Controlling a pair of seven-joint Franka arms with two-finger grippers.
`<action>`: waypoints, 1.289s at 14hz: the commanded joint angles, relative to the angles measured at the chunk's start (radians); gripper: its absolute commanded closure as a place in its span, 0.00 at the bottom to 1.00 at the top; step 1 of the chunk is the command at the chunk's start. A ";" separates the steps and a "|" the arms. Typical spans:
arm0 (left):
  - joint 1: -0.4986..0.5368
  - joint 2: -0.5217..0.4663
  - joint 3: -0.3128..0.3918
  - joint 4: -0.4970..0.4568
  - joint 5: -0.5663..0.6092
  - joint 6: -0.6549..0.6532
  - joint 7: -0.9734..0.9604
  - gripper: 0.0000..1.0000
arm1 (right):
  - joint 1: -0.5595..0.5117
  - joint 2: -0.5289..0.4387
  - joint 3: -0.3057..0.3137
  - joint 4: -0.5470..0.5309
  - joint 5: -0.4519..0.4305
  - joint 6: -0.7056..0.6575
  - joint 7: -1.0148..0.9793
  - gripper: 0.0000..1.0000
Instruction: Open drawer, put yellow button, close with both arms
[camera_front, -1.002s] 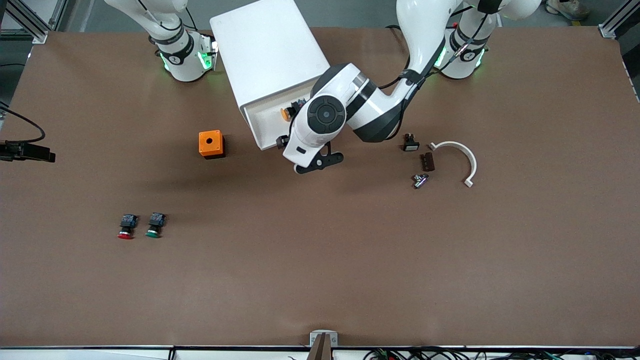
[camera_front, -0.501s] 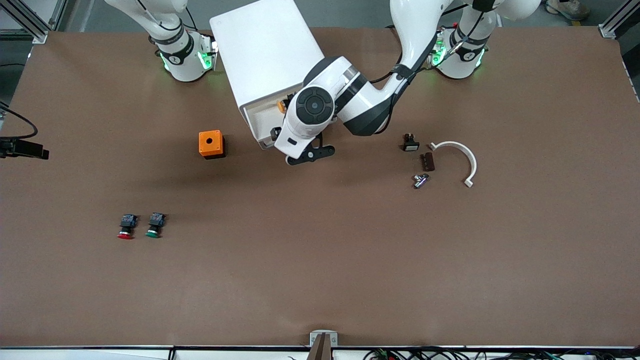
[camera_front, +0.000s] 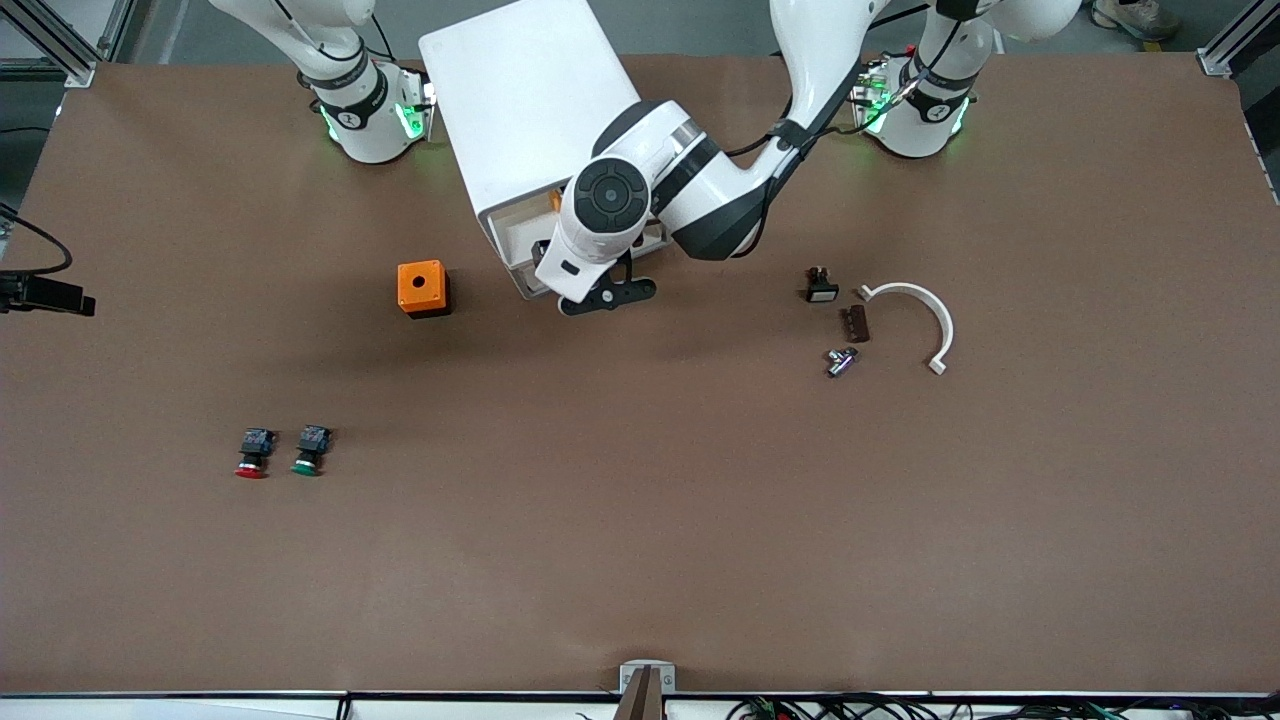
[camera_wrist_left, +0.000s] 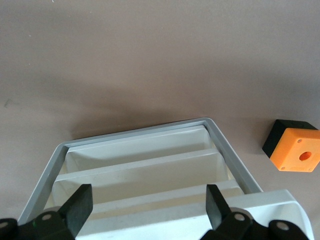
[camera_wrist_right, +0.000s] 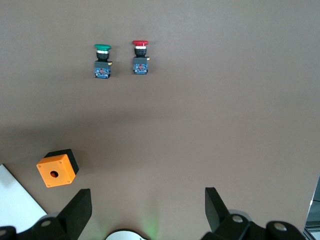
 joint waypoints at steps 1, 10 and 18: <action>-0.033 0.007 0.004 0.004 -0.031 -0.003 -0.004 0.00 | -0.051 -0.012 0.015 0.000 -0.005 -0.010 -0.019 0.00; -0.082 0.017 0.004 0.003 -0.066 -0.003 -0.004 0.00 | -0.078 -0.006 0.015 0.002 0.062 -0.006 -0.033 0.00; -0.105 0.019 0.004 -0.002 -0.103 -0.004 -0.004 0.00 | -0.110 -0.014 0.014 0.141 0.058 -0.097 -0.039 0.00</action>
